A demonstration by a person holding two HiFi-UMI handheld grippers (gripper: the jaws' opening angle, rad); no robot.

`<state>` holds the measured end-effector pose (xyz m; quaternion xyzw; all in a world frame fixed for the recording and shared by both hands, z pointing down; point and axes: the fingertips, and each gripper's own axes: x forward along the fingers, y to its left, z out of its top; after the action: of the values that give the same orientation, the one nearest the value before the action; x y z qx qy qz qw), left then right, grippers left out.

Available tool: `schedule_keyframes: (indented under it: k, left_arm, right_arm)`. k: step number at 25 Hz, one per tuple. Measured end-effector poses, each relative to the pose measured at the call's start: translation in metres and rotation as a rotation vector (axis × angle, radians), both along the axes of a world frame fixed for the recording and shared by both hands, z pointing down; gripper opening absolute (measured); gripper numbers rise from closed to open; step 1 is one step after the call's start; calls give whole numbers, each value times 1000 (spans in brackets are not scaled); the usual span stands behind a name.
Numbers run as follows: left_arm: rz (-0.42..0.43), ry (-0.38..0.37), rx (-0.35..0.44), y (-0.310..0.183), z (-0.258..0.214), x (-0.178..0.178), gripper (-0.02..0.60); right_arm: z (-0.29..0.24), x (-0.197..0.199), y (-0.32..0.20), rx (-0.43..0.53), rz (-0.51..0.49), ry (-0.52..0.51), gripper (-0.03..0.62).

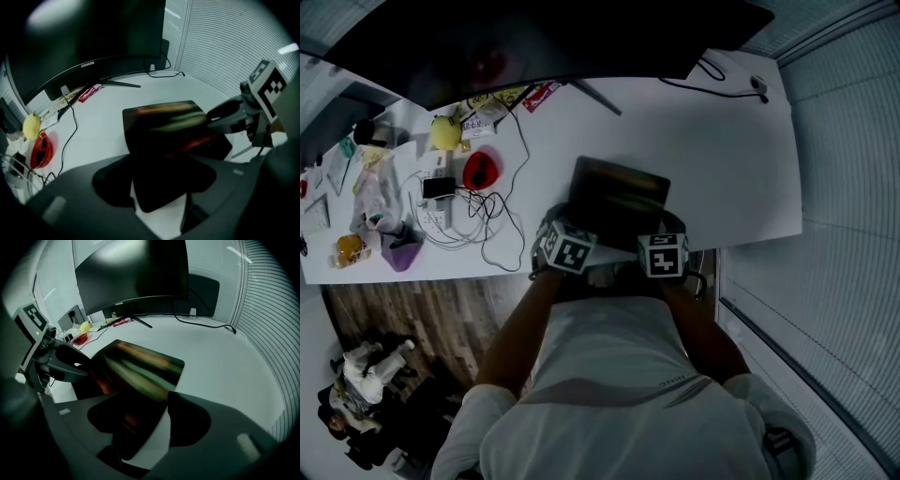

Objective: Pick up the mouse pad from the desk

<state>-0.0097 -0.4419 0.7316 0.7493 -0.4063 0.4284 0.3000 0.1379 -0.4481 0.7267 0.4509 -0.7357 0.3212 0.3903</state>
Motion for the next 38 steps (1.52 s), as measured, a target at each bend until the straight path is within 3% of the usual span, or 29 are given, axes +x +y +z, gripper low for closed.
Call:
schedule_keyframes:
  k: [1,4,6,9,13,19,24,28,38]
  left_arm:
    - [-1,0,2,1,0,0,272]
    - [-1,10,9,3,0,0,251]
    - [20,27,15,5,-2,6,194]
    - [38,66,45,9,-12,12,128]
    - [38,218,142,1,-60,23,80]
    - [-12,338,306,-17,-146,8,67]
    - [-54,433,488,-20,-228,-7,57]
    - [-47,470,627,-12,-290,-16,54]
    - [-10,531,841,17,-400,-22,52]
  right_arm:
    - [0,-3,1,-4,-3,-2,268]
    - [-1,-18,6,-6,-22,-9,129]
    - [-2,-22,8,-2,-24,-9,84]
    - [-14,-26,7,14,-28,-53,74]
    - [-55,-27,-6,127,7,-125,60]
    - [-143,-37,-21,320,45,-230,60]
    - [-226,-49,-25,508,60,-292,55]
    - [-286,-57,-18,643,52,-317,52]
    - [-396,-63,6,885,34,-365,41]
